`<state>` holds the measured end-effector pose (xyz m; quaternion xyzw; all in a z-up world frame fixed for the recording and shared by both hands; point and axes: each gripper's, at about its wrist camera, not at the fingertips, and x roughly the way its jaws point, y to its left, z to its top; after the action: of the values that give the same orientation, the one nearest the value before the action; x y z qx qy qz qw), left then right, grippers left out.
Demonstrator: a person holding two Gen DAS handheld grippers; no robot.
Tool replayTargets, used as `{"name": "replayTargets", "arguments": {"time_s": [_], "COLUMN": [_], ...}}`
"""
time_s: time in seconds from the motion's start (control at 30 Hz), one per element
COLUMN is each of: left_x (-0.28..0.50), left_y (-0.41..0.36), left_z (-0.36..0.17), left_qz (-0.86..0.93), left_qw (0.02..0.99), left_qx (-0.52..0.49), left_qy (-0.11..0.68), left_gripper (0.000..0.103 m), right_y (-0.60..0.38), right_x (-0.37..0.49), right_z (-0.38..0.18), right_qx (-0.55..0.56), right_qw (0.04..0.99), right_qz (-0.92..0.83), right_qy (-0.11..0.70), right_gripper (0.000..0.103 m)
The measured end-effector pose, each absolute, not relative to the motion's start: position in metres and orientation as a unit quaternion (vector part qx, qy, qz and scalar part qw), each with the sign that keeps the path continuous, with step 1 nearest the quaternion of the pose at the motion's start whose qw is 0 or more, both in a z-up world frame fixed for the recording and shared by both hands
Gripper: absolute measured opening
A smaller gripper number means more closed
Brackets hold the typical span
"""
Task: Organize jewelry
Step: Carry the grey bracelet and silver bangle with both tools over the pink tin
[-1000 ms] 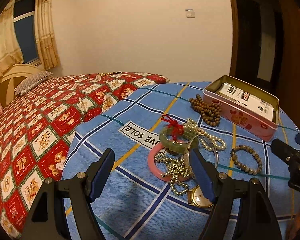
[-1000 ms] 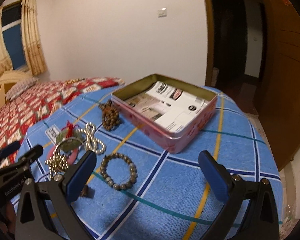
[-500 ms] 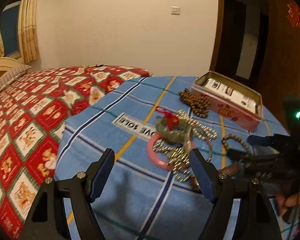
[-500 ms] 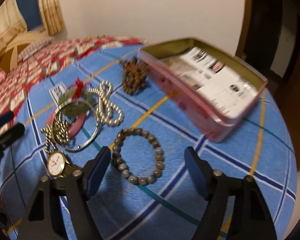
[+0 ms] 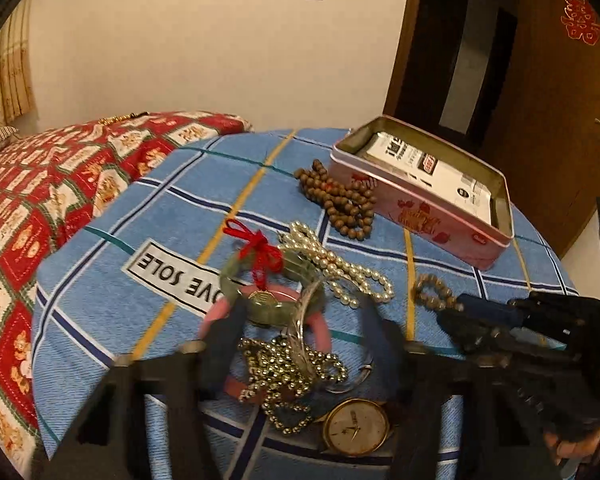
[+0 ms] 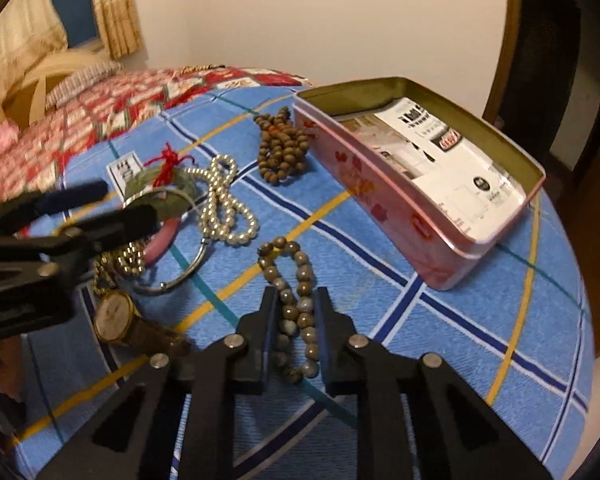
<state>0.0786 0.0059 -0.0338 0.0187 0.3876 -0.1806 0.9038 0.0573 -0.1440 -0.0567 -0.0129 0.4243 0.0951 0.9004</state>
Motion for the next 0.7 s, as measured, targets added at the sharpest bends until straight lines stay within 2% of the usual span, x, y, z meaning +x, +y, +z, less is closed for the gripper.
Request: {"name": "replayTargets", "arguments": {"time_s": [0.03,0.07,0.1,0.23,0.47,0.7], "left_x": [0.080,0.080,0.080,0.077,0.056,0.049], "left_y": [0.005,0.005,0.005,0.006,0.006,0.009], "left_z": [-0.035,-0.036,-0.037,-0.035,-0.017,0.011], "left_qz": [-0.180,-0.184,-0.187,-0.192,-0.202,-0.225], "left_qw": [0.902,0.901,0.899,0.902,0.924,0.936], "left_qx": [0.020,0.019,0.017,0.017,0.029,-0.017], "left_qy": [0.391,0.394,0.395,0.386,0.324,0.271], "left_gripper": [0.035,0.024,0.017,0.009,0.009,0.009], "right_y": [-0.149,-0.154,-0.157,-0.164,-0.177,-0.192], "right_x": [0.058,0.057,0.056,0.047,0.035,0.030], "right_z": [-0.055,-0.053,-0.051,-0.040,-0.029,-0.025], "right_qx": [0.006,0.022,0.034,0.066,0.103,0.135], "right_qw": [0.902,0.904,0.907,0.920,0.934,0.939], "right_qz": [0.100,0.105,0.108,0.124,0.115,0.096], "right_qy": [0.420,0.413,0.406,0.366,0.322,0.302], "right_gripper": [0.021,0.021,0.021,0.021,0.021,0.021]}}
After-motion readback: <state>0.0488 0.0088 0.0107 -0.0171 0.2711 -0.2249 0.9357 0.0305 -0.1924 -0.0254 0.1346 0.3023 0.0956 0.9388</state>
